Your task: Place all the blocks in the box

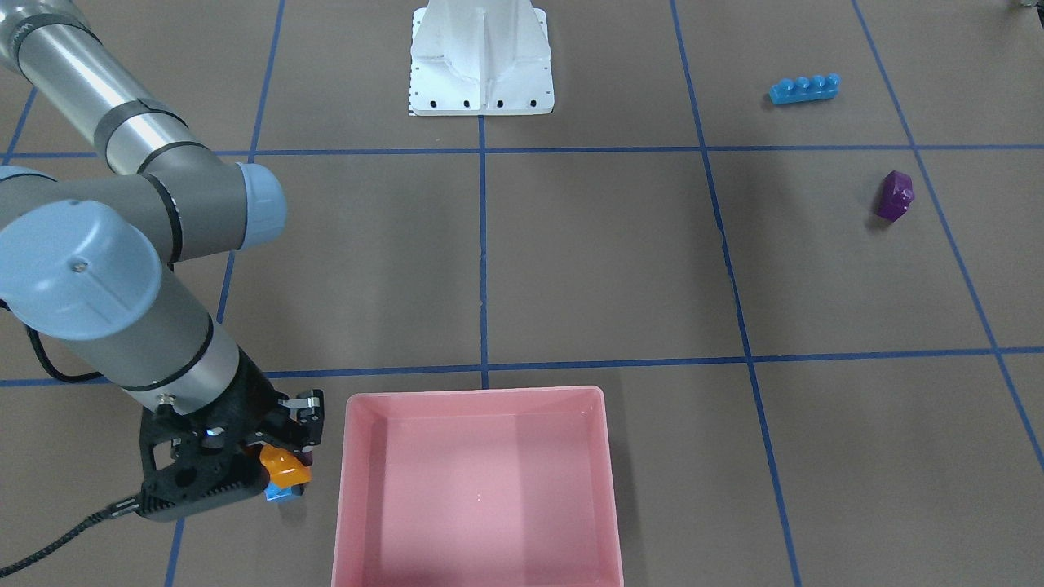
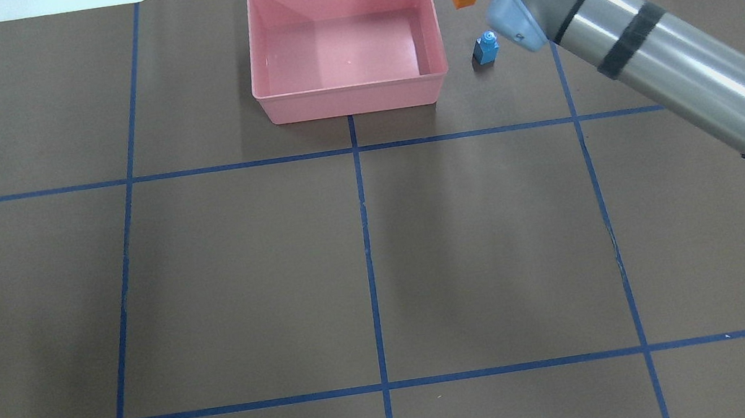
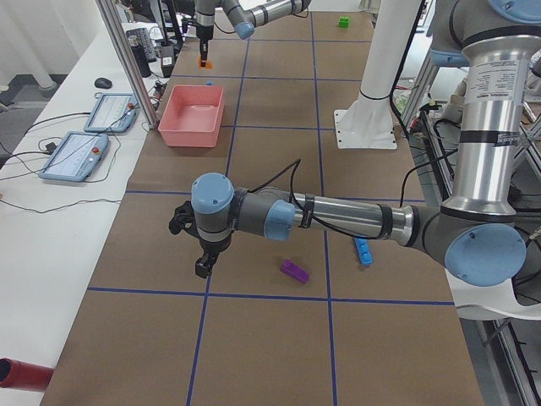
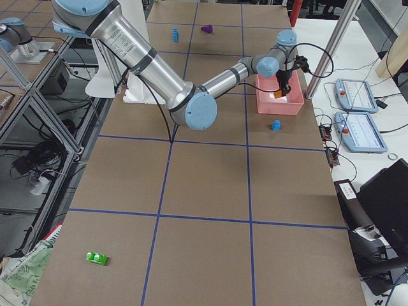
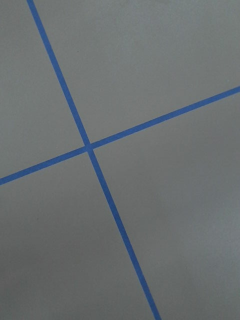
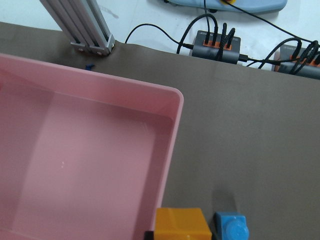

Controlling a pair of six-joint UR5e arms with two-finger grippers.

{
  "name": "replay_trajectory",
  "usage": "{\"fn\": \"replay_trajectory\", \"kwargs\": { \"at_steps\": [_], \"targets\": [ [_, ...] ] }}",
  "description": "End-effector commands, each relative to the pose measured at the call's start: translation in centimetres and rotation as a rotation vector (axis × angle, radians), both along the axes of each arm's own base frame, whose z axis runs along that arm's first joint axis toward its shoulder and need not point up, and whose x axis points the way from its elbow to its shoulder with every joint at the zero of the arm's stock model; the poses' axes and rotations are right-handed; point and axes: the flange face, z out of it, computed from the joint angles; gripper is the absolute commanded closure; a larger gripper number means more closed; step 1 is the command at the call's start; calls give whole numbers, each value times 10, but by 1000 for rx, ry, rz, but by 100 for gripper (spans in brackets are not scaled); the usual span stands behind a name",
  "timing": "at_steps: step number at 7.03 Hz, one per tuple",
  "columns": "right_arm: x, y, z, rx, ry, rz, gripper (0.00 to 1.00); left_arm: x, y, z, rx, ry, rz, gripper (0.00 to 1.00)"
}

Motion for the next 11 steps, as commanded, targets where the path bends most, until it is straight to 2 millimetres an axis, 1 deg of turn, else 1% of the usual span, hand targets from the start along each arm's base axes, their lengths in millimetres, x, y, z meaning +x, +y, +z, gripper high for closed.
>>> {"fn": "replay_trajectory", "kwargs": {
  "at_steps": [1, 2, 3, 4, 5, 6, 7, 8, 9, 10, 11],
  "targets": [
    [-65, -12, -38, -53, 57, 105, 100, 1, -1, -1, 2, 0, 1, 0],
    [-88, -1, -41, -75, 53, 98, 94, 2, -1, -2, 4, 0, 3, 0],
    [-120, 14, -21, -82, 93, 73, 9, 2, -2, -1, 11, 0, 3, 0],
    [-125, 16, -18, -72, 113, 83, 2, 2, -2, -2, 14, 2, 3, 0],
    [-124, 16, -14, -80, 116, 75, 1, 2, -3, -6, 50, 2, 4, 0],
    [-117, 12, -14, -96, 108, 55, 1, 2, -6, -4, 72, 0, 2, 0],
    [-102, 5, -14, -128, 88, 38, 1, 8, -13, 0, -9, 18, -56, 0],
    [-85, -2, -13, -157, 109, 7, 1, 9, -13, -4, -20, 40, -94, 0],
    [-63, -5, -21, -146, 142, -23, 1, 15, -10, -8, 2, 98, -65, 0],
    [-38, -4, -26, -153, 138, -35, 1, 28, 12, 2, -10, 172, -24, 0],
    [-17, 6, -5, -145, 125, -47, 1, 43, 37, 20, 35, 185, 14, 0]
  ]
}}
